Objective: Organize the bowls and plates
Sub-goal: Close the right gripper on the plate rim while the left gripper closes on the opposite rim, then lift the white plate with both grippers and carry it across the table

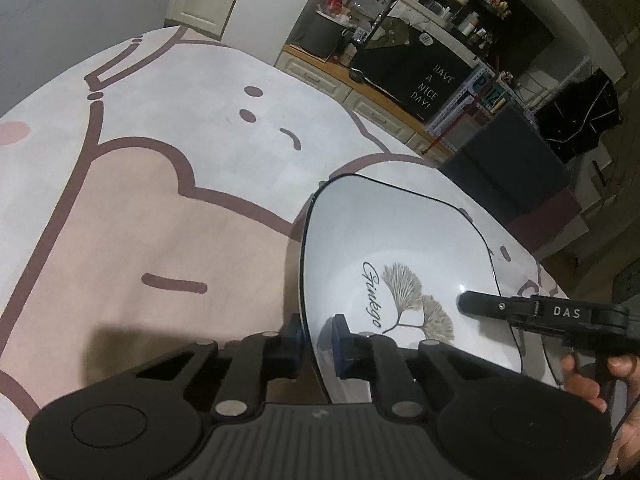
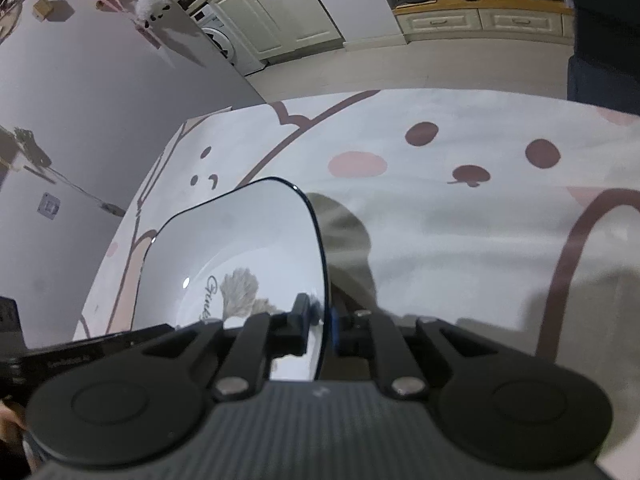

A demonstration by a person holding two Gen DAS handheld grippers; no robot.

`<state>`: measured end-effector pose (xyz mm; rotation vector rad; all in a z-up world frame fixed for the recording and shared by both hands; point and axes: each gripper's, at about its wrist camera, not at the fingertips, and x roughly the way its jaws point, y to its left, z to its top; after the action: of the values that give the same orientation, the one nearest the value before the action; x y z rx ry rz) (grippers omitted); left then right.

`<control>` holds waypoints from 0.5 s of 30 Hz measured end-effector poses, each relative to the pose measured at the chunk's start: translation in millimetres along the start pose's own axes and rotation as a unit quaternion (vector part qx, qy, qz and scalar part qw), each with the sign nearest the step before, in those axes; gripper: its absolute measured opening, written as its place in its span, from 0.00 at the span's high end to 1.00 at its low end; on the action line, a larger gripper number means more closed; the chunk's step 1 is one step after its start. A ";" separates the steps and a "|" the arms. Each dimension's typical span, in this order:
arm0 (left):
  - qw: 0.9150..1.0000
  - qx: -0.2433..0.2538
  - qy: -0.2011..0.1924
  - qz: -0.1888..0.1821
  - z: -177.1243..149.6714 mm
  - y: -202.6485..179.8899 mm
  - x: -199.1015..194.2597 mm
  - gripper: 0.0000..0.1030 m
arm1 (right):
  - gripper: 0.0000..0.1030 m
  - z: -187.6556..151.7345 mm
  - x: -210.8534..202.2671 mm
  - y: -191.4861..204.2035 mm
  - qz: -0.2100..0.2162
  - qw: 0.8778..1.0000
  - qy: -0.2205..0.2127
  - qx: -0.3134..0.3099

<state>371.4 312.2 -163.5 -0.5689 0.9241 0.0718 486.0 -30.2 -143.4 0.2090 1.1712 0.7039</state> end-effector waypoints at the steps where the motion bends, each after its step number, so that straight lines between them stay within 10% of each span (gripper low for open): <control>1: 1.000 0.001 0.000 0.000 0.5 -0.1 0.0 0.86 | 0.86 1.2 2.1 -1.5 0.003 1.000 -0.001 0.007; 15: 0.997 0.063 -0.050 -0.016 -9.4 -24.5 -35.6 0.85 | 0.86 -7.1 -14.2 29.2 -0.029 0.996 -0.047 -0.067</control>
<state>350.0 293.2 -129.9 -0.4587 0.8150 0.0123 465.2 -17.8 -120.6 0.0946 1.0329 0.7121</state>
